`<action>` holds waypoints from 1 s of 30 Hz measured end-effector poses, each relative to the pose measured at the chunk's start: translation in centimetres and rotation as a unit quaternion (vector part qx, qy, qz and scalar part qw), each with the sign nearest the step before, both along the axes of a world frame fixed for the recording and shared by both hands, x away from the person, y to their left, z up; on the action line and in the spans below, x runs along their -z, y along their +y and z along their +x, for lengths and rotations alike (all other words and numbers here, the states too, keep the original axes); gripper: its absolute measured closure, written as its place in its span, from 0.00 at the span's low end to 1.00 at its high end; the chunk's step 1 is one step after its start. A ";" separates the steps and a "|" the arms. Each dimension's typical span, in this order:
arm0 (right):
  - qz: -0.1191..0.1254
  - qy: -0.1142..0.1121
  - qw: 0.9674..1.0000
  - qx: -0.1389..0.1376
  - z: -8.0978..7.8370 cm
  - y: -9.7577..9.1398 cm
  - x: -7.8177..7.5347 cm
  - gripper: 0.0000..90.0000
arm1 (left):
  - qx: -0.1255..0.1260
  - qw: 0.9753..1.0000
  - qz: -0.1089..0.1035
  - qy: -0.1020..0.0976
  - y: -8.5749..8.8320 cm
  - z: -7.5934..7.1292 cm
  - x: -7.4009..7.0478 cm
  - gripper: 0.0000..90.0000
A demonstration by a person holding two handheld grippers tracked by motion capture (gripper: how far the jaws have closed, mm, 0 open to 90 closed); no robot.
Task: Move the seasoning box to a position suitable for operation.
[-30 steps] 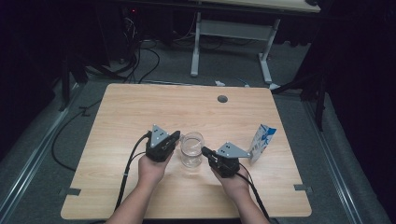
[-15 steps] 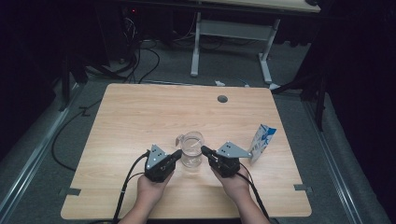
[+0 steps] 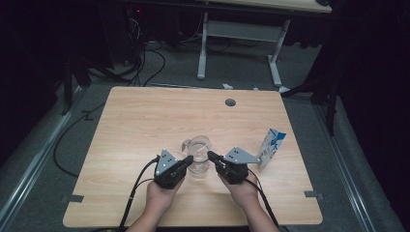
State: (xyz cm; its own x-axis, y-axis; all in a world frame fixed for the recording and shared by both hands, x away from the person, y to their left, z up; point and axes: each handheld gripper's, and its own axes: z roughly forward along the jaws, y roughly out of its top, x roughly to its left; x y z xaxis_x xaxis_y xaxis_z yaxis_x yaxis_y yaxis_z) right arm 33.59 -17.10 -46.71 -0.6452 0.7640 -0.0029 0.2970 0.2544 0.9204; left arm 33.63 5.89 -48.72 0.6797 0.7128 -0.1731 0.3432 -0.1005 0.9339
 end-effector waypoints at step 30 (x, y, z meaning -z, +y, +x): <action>-0.006 -0.003 1.000 -0.002 0.4 0.2 1.1 1.00 | -0.054 0.998 -0.040 -0.004 1.4 1.6 -1.1 1.00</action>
State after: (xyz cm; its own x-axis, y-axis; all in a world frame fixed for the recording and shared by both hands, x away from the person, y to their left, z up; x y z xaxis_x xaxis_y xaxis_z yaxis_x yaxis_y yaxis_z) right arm 34.02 -16.88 -47.79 -0.6482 0.7613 -0.0155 0.2909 0.2664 0.9189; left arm 35.20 7.26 -47.66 0.6014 0.7659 -0.2275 0.3404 0.0120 0.9402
